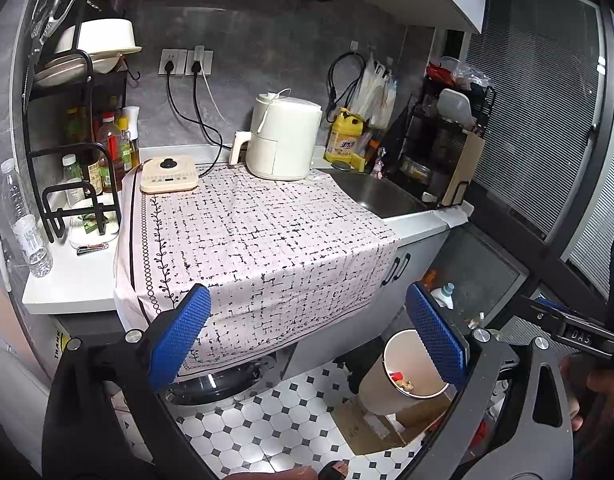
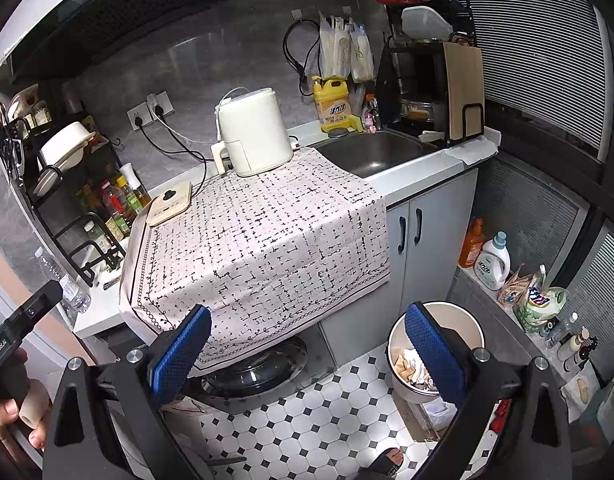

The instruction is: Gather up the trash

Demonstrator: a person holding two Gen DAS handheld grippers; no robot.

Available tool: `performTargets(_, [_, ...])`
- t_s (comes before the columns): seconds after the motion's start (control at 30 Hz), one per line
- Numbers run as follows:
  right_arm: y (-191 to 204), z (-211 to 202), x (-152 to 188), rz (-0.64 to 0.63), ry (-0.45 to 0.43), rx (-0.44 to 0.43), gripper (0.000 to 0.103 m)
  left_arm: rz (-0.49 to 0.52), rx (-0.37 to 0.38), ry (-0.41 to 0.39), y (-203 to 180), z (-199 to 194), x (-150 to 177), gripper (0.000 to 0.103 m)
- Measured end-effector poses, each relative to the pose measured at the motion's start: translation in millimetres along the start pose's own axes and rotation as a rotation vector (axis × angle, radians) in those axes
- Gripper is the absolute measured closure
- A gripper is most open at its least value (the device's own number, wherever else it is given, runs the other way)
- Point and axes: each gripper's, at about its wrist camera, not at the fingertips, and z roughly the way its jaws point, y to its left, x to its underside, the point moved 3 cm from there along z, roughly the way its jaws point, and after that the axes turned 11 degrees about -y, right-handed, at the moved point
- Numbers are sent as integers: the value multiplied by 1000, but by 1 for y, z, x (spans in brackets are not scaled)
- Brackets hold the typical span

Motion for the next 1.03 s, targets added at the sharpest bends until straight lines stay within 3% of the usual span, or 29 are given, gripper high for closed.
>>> performTargets(0.6, [2, 6, 6, 3, 11, -12, 8, 13, -13, 15, 7, 1, 5, 6])
performTargets(1.03, [1, 9, 14, 24, 43, 32, 8, 20, 37, 75, 15, 20, 10, 6])
